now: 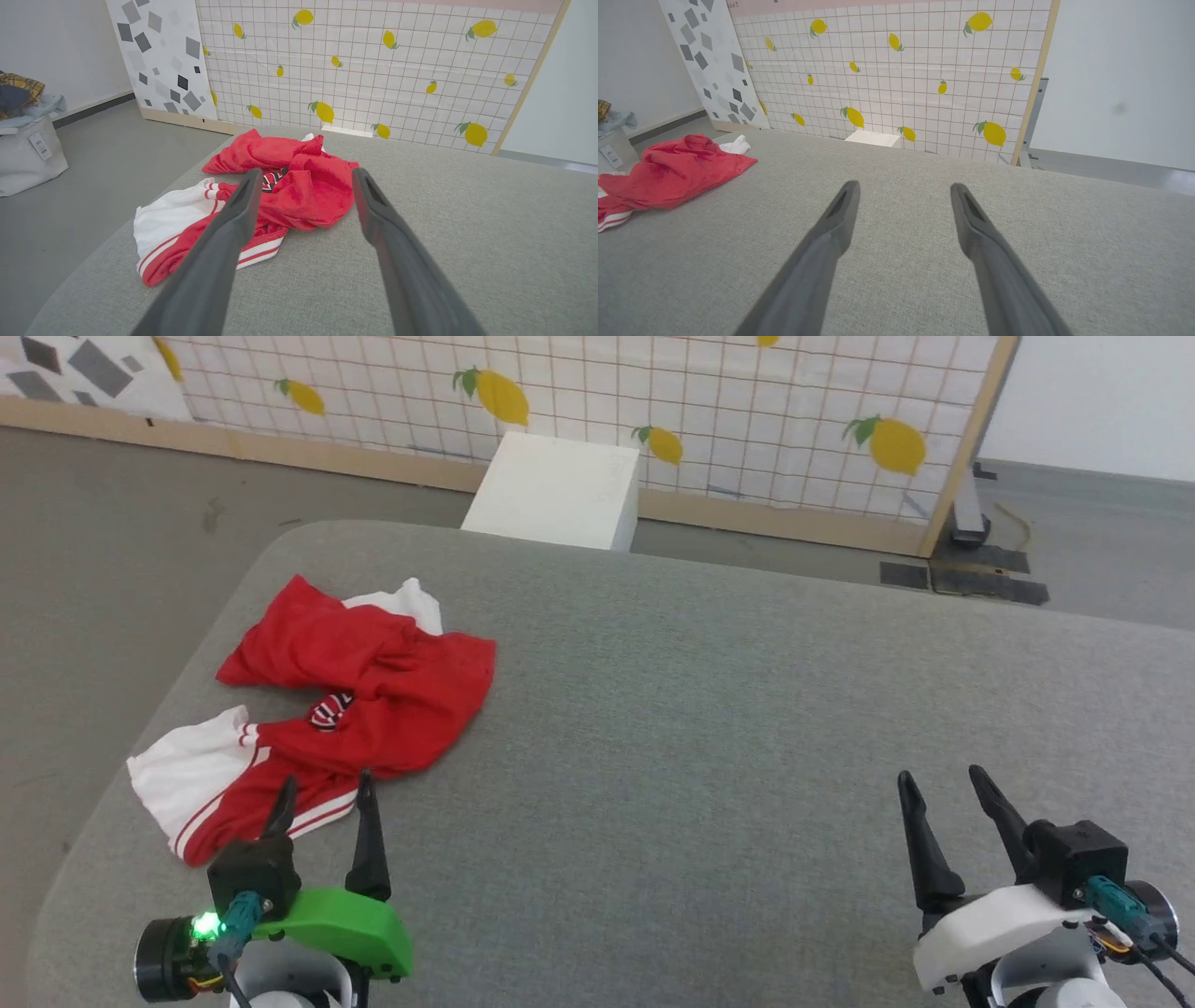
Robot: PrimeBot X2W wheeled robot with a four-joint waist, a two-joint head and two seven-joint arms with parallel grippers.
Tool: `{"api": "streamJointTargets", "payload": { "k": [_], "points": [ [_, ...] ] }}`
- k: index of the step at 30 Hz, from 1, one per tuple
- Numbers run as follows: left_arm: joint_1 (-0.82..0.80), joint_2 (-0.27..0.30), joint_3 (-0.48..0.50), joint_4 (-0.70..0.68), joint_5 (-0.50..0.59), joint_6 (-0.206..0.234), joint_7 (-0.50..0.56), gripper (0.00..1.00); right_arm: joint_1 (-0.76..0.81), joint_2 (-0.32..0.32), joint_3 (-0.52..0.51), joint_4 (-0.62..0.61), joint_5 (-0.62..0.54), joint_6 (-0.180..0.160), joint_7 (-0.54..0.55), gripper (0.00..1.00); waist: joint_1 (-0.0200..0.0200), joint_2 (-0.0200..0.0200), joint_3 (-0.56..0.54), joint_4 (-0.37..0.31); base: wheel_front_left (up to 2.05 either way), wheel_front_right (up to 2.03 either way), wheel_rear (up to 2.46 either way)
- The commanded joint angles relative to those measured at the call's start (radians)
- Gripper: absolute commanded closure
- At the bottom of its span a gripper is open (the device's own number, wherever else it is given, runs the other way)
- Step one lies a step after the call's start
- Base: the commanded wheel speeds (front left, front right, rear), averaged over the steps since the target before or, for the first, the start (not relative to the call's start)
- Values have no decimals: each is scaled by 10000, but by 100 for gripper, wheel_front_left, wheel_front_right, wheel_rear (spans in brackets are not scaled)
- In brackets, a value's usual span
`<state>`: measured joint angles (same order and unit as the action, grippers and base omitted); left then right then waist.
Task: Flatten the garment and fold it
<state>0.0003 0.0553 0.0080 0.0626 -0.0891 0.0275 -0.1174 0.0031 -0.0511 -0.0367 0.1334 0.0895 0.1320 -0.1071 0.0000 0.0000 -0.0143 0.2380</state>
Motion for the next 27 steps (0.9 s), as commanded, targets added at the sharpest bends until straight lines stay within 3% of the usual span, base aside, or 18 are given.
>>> {"api": "streamJointTargets", "payload": {
  "k": [1,27],
  "points": [
    [148,-23,14,57,-60,42,-113,0,125,4,-13,82,96,-5,-123,0,0,0,-10,234,0,0,0],
    [255,3,108,363,-267,187,-646,0,167,6,-111,729,441,-9,-603,0,0,0,-56,1851,0,0,0]
  ]
}}
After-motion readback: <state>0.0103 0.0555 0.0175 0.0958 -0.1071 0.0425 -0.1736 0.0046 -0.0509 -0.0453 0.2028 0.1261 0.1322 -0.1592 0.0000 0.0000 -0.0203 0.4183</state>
